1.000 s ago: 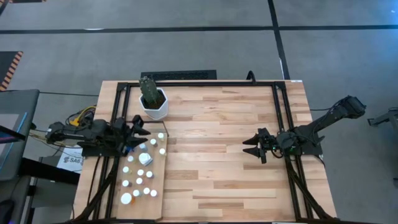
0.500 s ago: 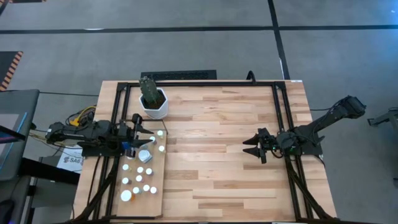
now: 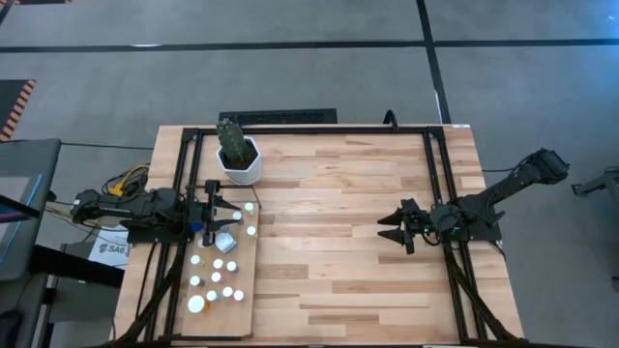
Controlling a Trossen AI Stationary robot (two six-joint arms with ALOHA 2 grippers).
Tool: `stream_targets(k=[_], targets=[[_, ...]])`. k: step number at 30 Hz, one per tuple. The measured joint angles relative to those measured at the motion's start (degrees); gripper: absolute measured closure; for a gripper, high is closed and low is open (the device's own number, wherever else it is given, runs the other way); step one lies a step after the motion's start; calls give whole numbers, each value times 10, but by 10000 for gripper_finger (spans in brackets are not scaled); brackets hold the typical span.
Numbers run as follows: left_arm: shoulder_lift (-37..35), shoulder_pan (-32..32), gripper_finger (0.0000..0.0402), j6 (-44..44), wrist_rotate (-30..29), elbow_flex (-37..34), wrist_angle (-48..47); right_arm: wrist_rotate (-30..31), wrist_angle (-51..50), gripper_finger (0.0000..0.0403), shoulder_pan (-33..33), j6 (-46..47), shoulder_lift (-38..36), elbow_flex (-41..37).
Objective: Pick and place medicine bottles onto shelf by color
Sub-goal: Return to Home Position
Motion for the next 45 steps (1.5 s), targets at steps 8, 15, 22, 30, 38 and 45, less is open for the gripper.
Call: stream_targets(k=[8, 15, 22, 30, 38, 45], targets=[[0, 0, 267, -28, 1, 0, 3, 0, 0, 154, 0, 0, 0, 0], [0, 0, 267, -66, 2, 0, 4, 0, -7, 154, 0, 0, -2, 0], [0, 0, 267, -69, 2, 0, 5, 0, -50, 154, -15, 0, -70, 0], [0, 0, 267, -69, 2, 0, 6, 0, -93, 154, -88, 0, -166, 0], [0, 0, 267, -69, 2, 0, 6, 0, -105, 154, -191, 0, -241, 0], [0, 0, 267, -69, 2, 0, 6, 0, -105, 154, -313, 0, -281, 0]])
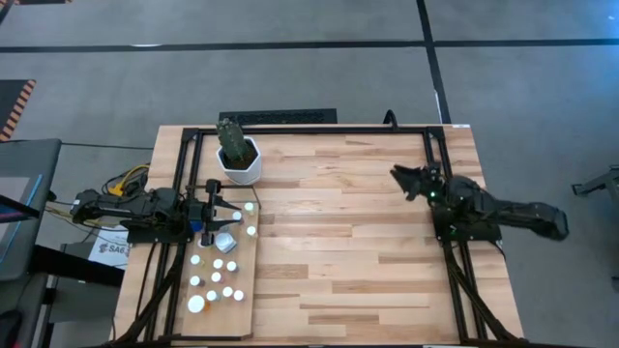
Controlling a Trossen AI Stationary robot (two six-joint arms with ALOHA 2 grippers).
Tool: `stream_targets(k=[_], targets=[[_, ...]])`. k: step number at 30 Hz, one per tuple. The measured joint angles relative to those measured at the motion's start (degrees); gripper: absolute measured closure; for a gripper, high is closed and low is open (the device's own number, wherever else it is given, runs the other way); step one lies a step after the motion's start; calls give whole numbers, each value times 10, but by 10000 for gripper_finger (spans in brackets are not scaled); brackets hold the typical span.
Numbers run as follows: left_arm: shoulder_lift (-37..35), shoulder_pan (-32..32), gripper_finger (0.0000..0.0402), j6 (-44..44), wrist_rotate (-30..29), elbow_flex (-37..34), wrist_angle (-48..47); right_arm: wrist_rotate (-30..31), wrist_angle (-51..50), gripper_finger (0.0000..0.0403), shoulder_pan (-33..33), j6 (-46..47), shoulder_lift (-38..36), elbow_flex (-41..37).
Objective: Pick and place medicine bottles onto shelf by color
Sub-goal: Return to Home Position
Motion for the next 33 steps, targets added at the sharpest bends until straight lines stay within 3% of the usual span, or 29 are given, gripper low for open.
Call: stream_targets(k=[13, 19, 29, 33], targets=[[0, 0, 267, -9, 0, 0, 0, 0, -2, 154, -201, 0, -56, 0], [-1, 0, 267, -59, -4, 0, 12, 0, -9, 154, -244, 0, -55, 1], [0, 0, 267, -51, -11, 14, 79, 0, -13, 154, -302, 0, -55, 1], [-1, 0, 267, -37, -39, 16, 112, 0, -13, 154, -329, 0, -55, 1]])
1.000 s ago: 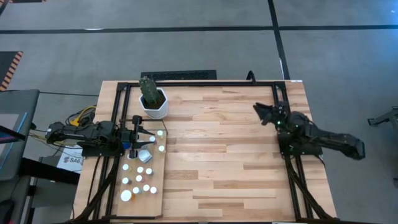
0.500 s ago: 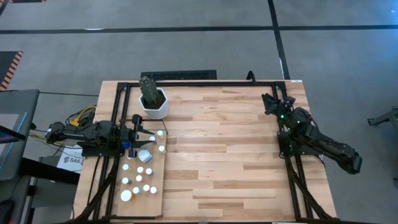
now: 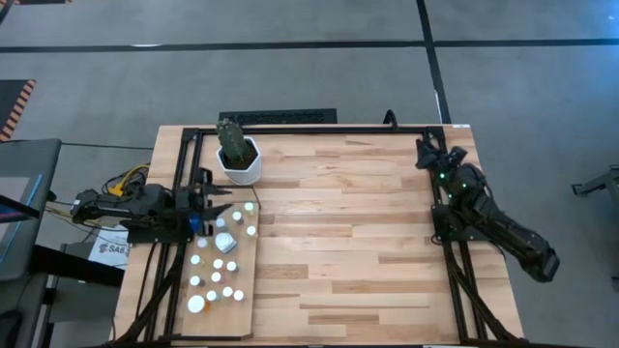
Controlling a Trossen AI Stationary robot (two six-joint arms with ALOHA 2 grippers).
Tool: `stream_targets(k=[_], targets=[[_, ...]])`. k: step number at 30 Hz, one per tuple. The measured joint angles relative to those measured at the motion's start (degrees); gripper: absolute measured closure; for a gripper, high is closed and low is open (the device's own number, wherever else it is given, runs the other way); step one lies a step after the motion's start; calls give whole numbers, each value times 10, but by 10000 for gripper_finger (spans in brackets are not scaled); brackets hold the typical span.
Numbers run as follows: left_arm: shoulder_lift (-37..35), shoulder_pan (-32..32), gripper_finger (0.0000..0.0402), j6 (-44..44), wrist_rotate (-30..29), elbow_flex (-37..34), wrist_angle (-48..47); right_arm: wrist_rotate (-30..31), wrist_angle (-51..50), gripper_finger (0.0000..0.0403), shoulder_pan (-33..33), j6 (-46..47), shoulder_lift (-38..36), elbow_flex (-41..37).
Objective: Pick and place medicine bottles onto shelf by color
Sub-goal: Return to Home Position
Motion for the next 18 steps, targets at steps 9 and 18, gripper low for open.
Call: stream_targets(k=[9, 18], targets=[[0, 0, 267, 3, -143, 0, 18, 0, -1, 154, -80, 0, 0, 0], [0, 0, 267, 3, -246, 2, 18, 0, -1, 154, -149, 0, 0, 0]])
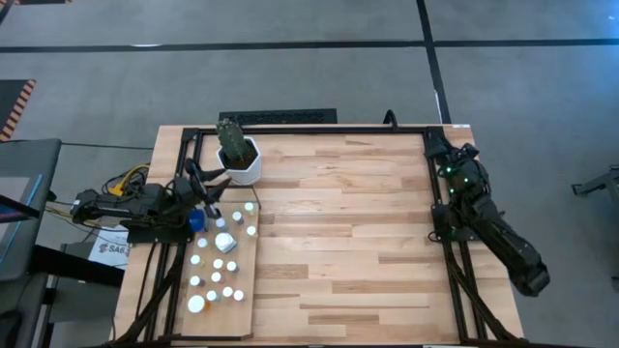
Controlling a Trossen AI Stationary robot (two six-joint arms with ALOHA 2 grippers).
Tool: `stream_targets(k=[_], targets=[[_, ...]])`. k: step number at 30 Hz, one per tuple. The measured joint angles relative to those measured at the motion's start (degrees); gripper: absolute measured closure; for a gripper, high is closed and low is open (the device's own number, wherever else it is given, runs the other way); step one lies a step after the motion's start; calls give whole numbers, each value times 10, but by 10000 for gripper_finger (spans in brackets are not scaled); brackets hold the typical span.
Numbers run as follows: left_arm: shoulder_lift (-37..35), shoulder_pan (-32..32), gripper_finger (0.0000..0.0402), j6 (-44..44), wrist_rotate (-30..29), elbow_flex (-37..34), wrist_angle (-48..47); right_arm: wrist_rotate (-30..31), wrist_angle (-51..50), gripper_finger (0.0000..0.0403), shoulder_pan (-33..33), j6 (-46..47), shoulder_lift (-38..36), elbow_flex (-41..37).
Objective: Pick and place medicine bottles onto shelf by color
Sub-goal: Return to Home Position
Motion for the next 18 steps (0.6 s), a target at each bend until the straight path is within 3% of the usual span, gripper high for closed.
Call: stream_targets(k=[6, 18], targets=[[0, 0, 267, -11, -57, 0, 0, 0, 0, 154, -19, 0, 0, 0], [0, 0, 267, -49, -61, 1, -33, 0, 0, 154, -19, 0, 0, 0]])
